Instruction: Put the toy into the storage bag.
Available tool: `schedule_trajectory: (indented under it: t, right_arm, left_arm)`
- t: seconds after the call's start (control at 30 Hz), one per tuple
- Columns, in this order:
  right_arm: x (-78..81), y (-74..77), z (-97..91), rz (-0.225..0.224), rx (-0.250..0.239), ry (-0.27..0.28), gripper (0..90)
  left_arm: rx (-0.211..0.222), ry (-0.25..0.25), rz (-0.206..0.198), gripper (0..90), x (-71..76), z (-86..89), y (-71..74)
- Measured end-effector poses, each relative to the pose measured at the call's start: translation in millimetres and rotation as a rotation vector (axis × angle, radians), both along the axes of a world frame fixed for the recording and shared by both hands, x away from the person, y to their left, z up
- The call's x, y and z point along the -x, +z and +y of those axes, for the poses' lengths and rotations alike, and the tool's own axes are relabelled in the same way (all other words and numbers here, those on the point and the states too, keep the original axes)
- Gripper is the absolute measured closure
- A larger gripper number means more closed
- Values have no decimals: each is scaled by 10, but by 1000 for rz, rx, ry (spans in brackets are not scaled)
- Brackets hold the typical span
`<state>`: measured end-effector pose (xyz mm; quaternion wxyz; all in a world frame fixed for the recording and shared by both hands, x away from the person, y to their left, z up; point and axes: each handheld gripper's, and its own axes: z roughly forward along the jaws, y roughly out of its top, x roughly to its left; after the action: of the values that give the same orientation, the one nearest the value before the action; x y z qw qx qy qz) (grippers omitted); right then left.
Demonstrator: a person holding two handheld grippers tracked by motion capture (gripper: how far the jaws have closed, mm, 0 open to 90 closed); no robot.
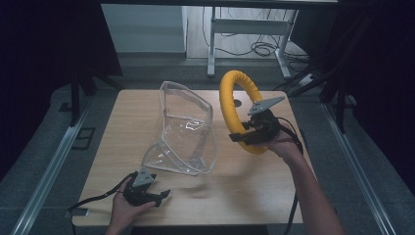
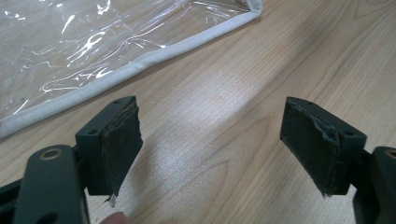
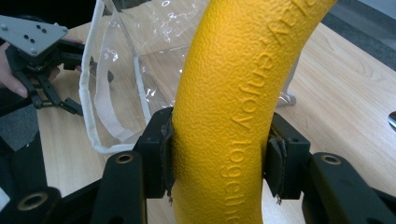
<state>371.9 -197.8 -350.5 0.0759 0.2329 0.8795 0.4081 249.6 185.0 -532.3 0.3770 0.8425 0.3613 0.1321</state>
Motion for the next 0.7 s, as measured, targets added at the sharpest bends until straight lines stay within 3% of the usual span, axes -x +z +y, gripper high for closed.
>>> schedule_trajectory:
  t: [0.7]
  right_arm:
    - [40, 118, 21, -29, -55, 16, 506]
  left_arm:
    - [1, -1, 2, 203, -1, -3, -2]
